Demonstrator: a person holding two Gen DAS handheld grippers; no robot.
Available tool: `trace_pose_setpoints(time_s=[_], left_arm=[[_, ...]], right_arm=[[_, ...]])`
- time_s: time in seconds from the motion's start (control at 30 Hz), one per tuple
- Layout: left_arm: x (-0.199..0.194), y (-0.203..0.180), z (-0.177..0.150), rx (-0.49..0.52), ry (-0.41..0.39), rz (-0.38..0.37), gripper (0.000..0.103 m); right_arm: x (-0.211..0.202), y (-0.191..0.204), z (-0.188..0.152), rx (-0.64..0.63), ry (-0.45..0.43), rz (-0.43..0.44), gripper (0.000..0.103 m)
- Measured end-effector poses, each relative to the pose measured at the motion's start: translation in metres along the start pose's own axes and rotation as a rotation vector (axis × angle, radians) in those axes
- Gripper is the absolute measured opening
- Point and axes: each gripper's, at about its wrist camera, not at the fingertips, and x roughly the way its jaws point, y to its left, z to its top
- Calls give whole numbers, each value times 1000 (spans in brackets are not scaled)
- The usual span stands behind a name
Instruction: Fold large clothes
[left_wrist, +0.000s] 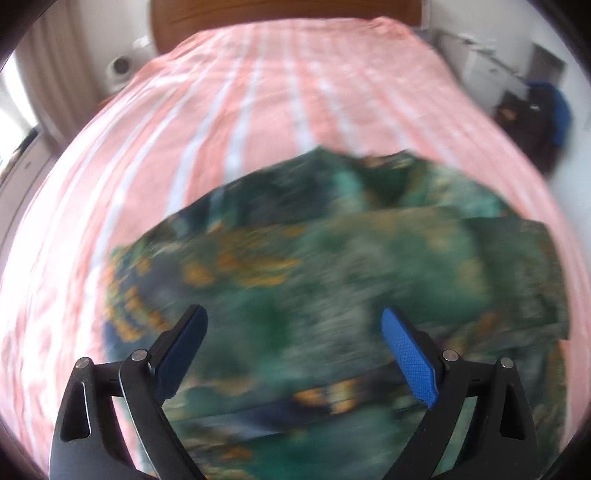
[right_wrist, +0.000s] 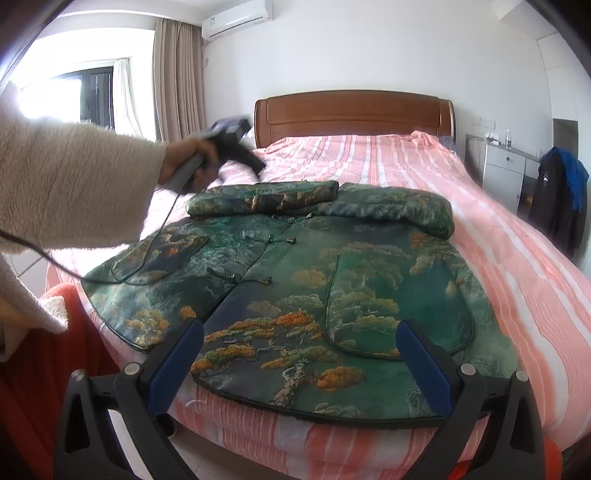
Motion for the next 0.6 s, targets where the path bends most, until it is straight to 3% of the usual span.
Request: trace_pose_setpoints(time_s=[0.1, 0.2, 0.27, 0.4, 0.6], left_arm=[[9, -46, 4, 104, -7, -22, 99], [52, -76, -6, 180, 105, 52, 99], [66, -79, -19, 165, 139, 66, 100], [34, -66, -22, 108, 84, 1, 97], [-70, -8, -39, 133, -47, -21, 98]], right_arm=[[1, 3, 0, -16, 3, -2, 103], [2, 5, -1, -26, 8, -4, 103], [4, 5, -2, -28, 17, -7, 103], [0, 4, -3, -22, 4, -14, 103], [1, -1, -2, 2, -1, -14, 103]])
